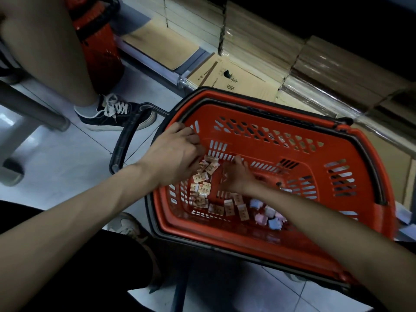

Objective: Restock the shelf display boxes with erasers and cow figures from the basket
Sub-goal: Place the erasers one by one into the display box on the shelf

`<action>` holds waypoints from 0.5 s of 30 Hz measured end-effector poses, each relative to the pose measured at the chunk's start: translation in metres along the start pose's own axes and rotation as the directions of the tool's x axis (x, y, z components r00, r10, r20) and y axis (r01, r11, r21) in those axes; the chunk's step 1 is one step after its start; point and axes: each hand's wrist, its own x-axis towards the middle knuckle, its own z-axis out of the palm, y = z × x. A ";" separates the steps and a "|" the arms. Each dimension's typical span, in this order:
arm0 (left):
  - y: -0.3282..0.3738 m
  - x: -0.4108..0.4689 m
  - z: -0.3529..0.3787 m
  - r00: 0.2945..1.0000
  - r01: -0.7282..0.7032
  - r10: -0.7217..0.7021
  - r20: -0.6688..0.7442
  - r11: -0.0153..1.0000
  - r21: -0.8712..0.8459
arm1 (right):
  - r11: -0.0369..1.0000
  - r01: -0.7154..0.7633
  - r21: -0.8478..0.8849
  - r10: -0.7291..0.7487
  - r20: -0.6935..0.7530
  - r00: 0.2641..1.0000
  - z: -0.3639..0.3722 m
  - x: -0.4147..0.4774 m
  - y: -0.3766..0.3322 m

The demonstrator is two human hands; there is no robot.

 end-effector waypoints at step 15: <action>0.079 0.040 -0.060 0.725 0.390 0.098 0.682 -0.874 -0.289 | 0.961 0.272 0.043 -0.250 -0.273 0.929 -0.171 -0.151 -0.072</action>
